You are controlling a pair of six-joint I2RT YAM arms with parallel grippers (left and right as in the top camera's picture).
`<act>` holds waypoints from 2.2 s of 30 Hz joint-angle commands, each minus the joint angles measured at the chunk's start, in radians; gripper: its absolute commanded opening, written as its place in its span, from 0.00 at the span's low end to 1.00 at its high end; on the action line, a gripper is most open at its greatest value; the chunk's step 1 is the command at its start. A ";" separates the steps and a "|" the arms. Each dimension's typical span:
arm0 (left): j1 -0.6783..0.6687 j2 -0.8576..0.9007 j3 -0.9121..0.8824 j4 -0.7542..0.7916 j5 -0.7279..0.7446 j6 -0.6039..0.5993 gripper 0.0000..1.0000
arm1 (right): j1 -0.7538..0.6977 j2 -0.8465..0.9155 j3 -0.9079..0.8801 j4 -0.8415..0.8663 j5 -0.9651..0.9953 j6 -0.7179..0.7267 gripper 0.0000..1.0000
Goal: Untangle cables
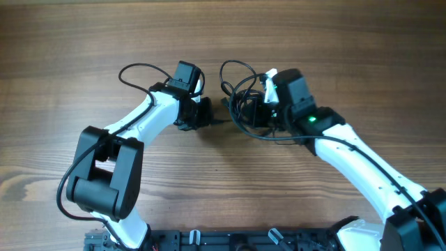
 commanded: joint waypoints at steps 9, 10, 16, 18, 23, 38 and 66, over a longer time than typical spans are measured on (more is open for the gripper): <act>0.231 -0.282 -0.005 -0.037 0.283 0.042 0.22 | -0.015 0.073 0.005 0.051 -0.157 -0.025 0.04; 0.243 -0.301 -0.005 -0.063 0.283 0.046 0.24 | -0.014 0.095 0.005 0.075 -0.156 -0.008 0.04; 0.157 -0.226 -0.058 -0.055 0.267 0.086 0.53 | 0.032 0.257 0.005 0.155 -0.222 0.023 0.04; 0.130 -0.175 -0.065 -0.022 0.267 0.072 0.52 | 0.046 0.307 0.005 0.201 -0.264 0.028 0.04; 0.101 -0.079 -0.065 0.045 0.258 0.036 0.52 | 0.048 0.362 0.005 0.272 -0.359 0.026 0.04; 0.057 0.047 -0.067 0.113 0.027 -0.015 0.04 | 0.050 0.362 0.005 0.271 -0.357 0.005 0.04; 0.035 0.050 -0.114 0.117 -0.116 -0.016 0.04 | -0.098 -0.237 0.005 -0.269 -0.211 -0.524 0.04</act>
